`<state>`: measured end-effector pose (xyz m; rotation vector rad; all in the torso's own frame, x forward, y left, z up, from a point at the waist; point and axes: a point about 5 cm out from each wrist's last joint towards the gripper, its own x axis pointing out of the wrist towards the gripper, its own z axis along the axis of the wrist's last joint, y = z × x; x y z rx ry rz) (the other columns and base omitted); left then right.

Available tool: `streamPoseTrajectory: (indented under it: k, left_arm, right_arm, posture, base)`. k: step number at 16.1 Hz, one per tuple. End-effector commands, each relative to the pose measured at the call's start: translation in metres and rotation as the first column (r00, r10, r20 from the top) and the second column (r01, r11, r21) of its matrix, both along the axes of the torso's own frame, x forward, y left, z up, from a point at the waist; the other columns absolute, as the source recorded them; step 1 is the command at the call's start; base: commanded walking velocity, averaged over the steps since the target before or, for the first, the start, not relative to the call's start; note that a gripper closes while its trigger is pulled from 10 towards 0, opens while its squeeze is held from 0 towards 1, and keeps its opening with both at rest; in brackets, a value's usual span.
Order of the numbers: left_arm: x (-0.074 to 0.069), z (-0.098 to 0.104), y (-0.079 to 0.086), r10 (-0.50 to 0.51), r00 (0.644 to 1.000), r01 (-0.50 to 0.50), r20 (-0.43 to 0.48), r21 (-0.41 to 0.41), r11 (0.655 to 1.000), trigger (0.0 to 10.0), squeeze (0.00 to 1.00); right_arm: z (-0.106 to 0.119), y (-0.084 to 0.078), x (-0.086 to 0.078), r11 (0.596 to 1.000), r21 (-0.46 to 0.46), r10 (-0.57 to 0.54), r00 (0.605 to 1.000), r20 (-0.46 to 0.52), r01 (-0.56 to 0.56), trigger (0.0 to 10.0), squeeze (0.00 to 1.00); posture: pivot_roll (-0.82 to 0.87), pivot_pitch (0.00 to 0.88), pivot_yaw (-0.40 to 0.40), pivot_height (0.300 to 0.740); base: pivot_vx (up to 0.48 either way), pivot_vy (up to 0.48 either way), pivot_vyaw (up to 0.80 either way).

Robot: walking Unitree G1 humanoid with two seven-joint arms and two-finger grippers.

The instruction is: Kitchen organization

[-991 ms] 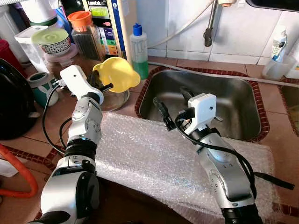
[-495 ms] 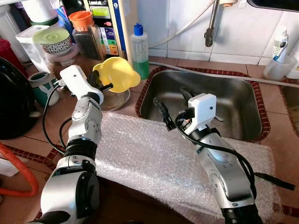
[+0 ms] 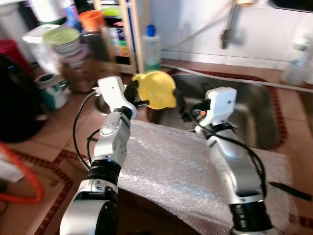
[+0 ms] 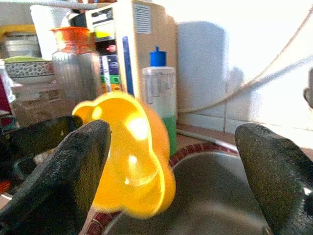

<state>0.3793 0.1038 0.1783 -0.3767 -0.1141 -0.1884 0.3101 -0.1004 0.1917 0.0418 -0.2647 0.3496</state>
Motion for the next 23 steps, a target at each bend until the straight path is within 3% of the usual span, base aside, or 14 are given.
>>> streamPoseTrajectory:
  k: [1,5,13,14,15,23]
  left_arm:
    - [0.003,0.010,0.015,0.040,0.998,-0.040,0.038,0.012,0.999,0.0,0.00]
    - [-0.004,0.013,0.010,0.005,0.998,-0.006,0.063,0.011,1.000,0.0,0.00]
    - [-0.017,0.018,-0.023,-0.163,0.983,0.163,0.084,0.008,0.987,0.0,0.00]
    - [-0.020,0.020,-0.028,-0.197,0.976,0.198,0.092,0.007,0.980,0.0,0.00]
    - [-0.023,0.020,-0.032,-0.227,0.969,0.227,0.100,0.013,0.974,0.0,0.00]
    - [-0.034,0.015,-0.034,-0.264,0.961,0.261,0.088,0.044,0.964,0.0,0.00]
  right_arm:
    - [0.000,-0.002,0.001,1.000,0.001,-0.015,1.000,0.002,0.015,10.0,0.00]
    - [-0.002,-0.001,0.003,1.000,0.003,-0.020,1.000,-0.003,0.020,10.0,0.00]
    - [-0.008,-0.001,0.018,0.999,-0.017,-0.037,0.999,-0.035,0.037,10.0,0.00]
    - [-0.009,-0.001,0.021,0.999,-0.026,-0.044,0.998,-0.046,0.042,4.5,0.00]
    - [-0.009,-0.001,0.023,0.999,-0.023,-0.051,0.998,-0.049,0.049,0.0,0.00]
    - [-0.005,-0.018,0.039,0.981,-0.013,-0.196,0.979,-0.047,0.196,0.0,0.00]
  posture:
    - [0.00,0.025,0.116,0.740]
    - [0.01,0.028,0.115,0.740]
    - [0.01,0.034,0.119,0.740]
    - [0.01,0.034,0.119,0.740]
    - [0.01,0.034,0.119,0.740]
    - [0.02,0.042,0.116,0.740]
  base:
    - [0.000,0.000,0.00]
    - [0.000,0.000,0.00]
    - [0.000,0.000,0.00]
    - [0.000,0.000,0.00]
    - [0.000,0.000,0.00]
    - [0.000,0.000,0.00]
